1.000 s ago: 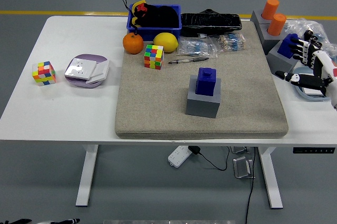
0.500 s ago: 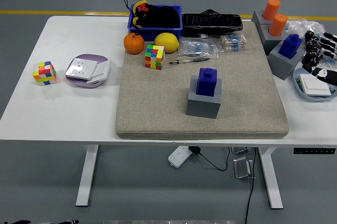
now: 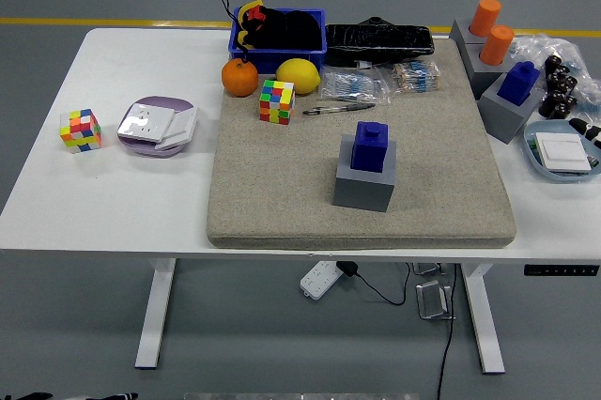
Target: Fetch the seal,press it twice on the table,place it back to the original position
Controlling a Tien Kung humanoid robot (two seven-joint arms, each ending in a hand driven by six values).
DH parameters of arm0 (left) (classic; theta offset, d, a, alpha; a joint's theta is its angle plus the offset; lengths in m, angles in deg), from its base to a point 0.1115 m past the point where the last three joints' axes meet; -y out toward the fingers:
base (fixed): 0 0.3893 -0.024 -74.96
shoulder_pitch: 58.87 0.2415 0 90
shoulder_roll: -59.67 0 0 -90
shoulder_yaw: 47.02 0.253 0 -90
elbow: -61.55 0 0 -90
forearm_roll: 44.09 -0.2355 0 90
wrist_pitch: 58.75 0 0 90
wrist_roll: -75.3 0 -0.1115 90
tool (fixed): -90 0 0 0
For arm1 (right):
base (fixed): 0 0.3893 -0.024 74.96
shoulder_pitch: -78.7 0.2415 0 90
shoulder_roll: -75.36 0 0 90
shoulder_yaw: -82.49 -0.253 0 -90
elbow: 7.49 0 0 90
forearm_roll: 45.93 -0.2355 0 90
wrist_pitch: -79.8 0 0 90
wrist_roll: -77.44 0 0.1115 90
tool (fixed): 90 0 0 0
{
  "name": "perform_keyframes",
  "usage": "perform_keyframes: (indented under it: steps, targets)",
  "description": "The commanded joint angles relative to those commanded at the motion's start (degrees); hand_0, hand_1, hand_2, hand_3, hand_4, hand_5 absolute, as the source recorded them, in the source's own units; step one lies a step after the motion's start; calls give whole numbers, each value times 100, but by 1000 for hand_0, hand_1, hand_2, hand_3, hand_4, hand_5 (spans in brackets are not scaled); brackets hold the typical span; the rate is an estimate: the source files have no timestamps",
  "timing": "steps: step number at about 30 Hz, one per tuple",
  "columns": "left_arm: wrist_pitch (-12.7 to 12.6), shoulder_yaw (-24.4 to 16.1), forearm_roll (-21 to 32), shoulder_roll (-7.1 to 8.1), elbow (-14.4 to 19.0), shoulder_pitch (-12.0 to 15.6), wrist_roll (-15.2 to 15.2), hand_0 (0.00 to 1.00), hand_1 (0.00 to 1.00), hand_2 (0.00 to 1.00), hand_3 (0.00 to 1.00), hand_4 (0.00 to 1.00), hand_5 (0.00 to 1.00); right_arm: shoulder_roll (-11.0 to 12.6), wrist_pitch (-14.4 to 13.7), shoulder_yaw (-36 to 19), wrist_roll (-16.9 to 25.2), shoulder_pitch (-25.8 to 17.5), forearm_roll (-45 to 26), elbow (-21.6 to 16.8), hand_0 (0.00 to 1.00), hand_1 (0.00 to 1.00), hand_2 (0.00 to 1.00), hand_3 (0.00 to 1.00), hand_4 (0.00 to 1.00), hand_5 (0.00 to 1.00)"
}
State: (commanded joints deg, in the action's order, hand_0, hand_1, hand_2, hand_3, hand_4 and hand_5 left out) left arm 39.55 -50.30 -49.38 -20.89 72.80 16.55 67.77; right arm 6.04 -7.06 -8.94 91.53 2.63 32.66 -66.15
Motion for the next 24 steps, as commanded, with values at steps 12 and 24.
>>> perform_keyframes:
  steps: [12,24]
  targets:
    - [2,-28,-3,-27,-1,27,-8,820,816,788,835,805,405,-17,69,-112,-119,-52,95,91,875,847,826,820,998,225]
    - [-9,-75,-19,-35,-1,23,-7,820,816,788,835,805,405,-14,120,-195,-189,-77,133,97,870,834,810,805,998,222]
